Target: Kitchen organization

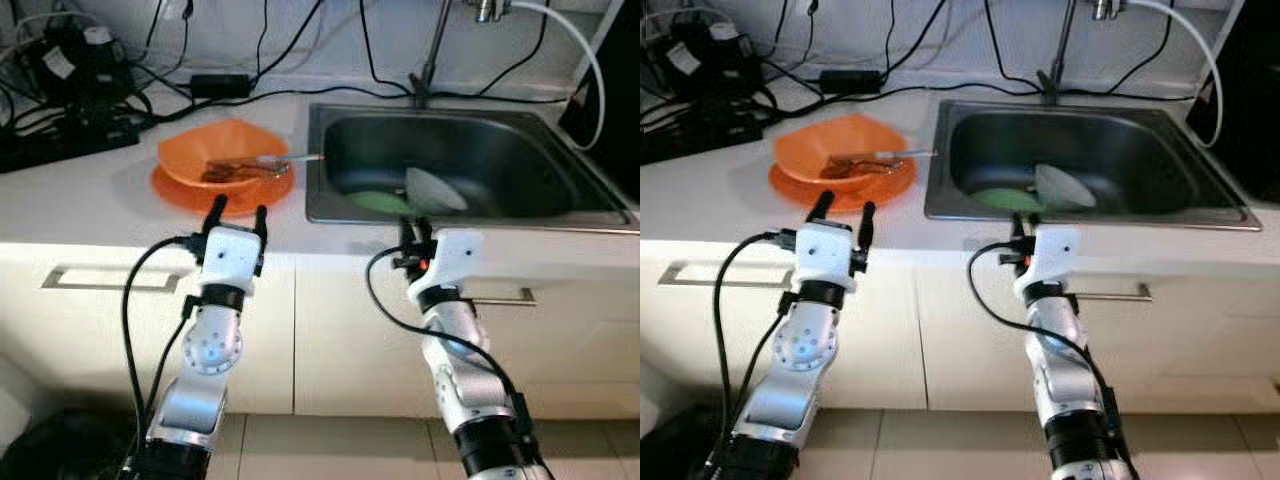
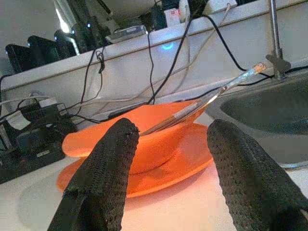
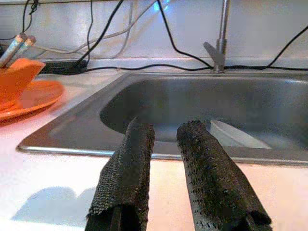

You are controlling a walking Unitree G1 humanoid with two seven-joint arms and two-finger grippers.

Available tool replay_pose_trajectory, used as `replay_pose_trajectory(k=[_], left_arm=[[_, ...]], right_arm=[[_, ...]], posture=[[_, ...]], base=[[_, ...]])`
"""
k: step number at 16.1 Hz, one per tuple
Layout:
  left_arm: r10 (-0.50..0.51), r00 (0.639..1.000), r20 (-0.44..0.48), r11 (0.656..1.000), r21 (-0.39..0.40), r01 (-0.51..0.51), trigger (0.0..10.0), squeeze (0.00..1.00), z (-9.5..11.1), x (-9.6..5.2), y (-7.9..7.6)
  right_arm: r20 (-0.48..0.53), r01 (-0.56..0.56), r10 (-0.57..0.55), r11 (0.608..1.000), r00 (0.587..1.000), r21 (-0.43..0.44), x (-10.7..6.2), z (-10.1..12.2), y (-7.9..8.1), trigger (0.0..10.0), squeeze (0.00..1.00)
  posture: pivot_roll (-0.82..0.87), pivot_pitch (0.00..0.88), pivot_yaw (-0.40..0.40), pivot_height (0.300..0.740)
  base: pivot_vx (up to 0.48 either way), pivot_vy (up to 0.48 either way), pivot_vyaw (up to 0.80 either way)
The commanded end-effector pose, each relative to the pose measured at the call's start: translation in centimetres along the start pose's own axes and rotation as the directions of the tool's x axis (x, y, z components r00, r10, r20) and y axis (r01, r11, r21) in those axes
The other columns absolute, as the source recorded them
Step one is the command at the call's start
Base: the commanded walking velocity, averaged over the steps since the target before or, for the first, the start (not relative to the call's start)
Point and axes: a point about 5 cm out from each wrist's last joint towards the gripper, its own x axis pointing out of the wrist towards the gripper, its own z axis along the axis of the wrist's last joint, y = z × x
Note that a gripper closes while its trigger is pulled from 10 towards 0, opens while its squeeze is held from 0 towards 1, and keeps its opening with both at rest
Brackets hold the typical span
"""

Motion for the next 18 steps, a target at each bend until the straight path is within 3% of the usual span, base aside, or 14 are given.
replay_pose_trajectory(k=[1, 4, 14, 18], left_arm=[[-0.007, 1.0, 0.0, 1.0, -0.007, 0.007, 10.0, 0.0, 0.16, 0.07, -0.22], [-0.008, 1.0, -0.005, 1.0, -0.008, 0.008, 10.0, 0.0, 0.06, 0.11, -0.25], [-0.001, 1.0, -0.012, 1.0, -0.004, 0.001, 10.0, 0.0, -0.04, -0.01, -0.2], [0.008, 1.0, -0.01, 1.0, -0.014, -0.008, 10.0, 0.0, -0.06, -0.03, -0.22]], right_arm=[[-0.007, 0.019, -0.019, 1.0, 1.0, -0.001, 0.04, -0.03, -0.59, 10.0, 0.0], [-0.009, 0.014, -0.014, 1.0, 1.0, -0.006, 0.05, -0.05, -0.51, 10.0, 0.0], [-0.008, 0.002, -0.002, 1.0, 1.0, -0.003, 0.01, -0.02, -0.36, 10.0, 0.0], [-0.016, -0.007, 0.006, 1.0, 1.0, -0.007, -0.03, -0.08, -0.33, 10.0, 0.0]], posture=[[0.06, 0.05, -0.014, 0.74], [0.06, 0.048, -0.013, 0.74], [0.06, 0.051, -0.019, 0.74], [0.06, 0.053, -0.021, 0.74]], base=[[0.0, 0.0, 0.0], [0.0, 0.0, 0.0], [0.0, -0.334, 0.0], [0.0, 0.0, 0.0]])
